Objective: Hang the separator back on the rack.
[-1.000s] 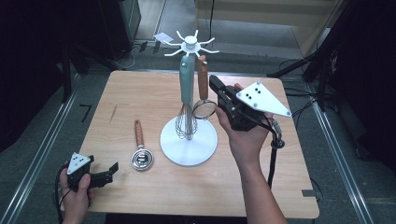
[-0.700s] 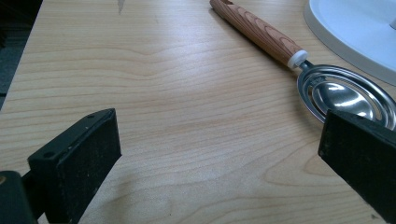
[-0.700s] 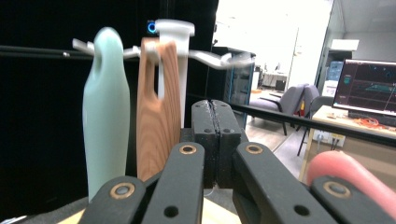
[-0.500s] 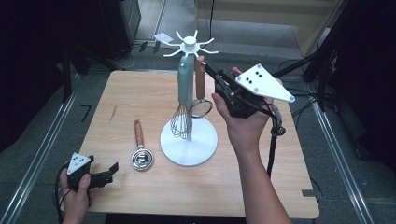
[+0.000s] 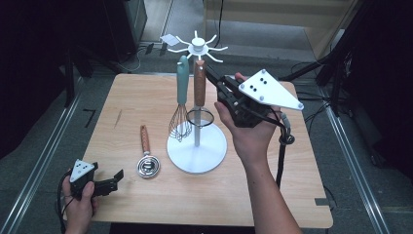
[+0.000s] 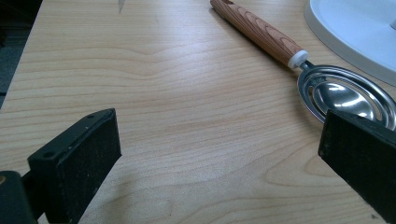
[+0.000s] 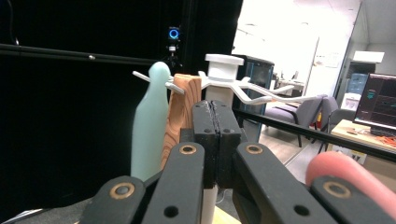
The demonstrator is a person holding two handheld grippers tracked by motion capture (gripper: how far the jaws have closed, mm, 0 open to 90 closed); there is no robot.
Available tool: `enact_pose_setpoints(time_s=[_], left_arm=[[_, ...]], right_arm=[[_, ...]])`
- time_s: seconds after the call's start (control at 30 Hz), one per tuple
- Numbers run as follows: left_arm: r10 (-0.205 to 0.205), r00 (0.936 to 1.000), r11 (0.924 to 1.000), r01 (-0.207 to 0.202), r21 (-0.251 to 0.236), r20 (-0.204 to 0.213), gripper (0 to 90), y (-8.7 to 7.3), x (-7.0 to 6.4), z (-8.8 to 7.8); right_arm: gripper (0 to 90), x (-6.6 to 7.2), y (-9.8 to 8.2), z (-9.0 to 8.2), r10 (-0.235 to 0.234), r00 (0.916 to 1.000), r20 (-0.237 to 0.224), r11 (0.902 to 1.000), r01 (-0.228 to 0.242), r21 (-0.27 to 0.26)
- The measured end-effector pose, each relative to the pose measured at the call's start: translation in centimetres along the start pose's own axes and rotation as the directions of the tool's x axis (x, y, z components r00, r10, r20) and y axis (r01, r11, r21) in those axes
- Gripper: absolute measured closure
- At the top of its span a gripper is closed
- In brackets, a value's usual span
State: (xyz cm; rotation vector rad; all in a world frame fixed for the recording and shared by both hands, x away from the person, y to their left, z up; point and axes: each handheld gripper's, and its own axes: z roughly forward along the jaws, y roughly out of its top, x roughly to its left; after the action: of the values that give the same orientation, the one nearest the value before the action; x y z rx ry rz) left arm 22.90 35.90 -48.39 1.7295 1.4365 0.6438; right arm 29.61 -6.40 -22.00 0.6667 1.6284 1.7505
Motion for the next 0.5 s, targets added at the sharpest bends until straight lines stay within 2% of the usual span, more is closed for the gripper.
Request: enact_pose_setpoints(time_s=[0.3, 0.43, 0.5], left_arm=[[0.003, 1.0, 1.0, -0.003, 0.0, 0.002, 0.0, 0.0, 0.0, 0.0], [-0.007, 0.9999, 1.0, 0.007, 0.0, 0.01, 0.0, 0.0, 0.1, 0.0], [-0.01, 0.9999, 0.9999, 0.01, -0.002, 0.011, 0.0, 0.0, 0.1, 0.0]], right_arm=[[90.0, 0.8, -0.1, 0.3, -0.006, 0.9997, -0.024, 1.0, 0.006, 0.006], [90.0, 0.5, -0.6, 0.0, -0.016, 0.9997, -0.017, 0.9994, 0.016, 0.03], [87.3, 0.1, -1.2, -0.4, -0.019, 0.9998, -0.009, 0.999, 0.019, 0.041]])
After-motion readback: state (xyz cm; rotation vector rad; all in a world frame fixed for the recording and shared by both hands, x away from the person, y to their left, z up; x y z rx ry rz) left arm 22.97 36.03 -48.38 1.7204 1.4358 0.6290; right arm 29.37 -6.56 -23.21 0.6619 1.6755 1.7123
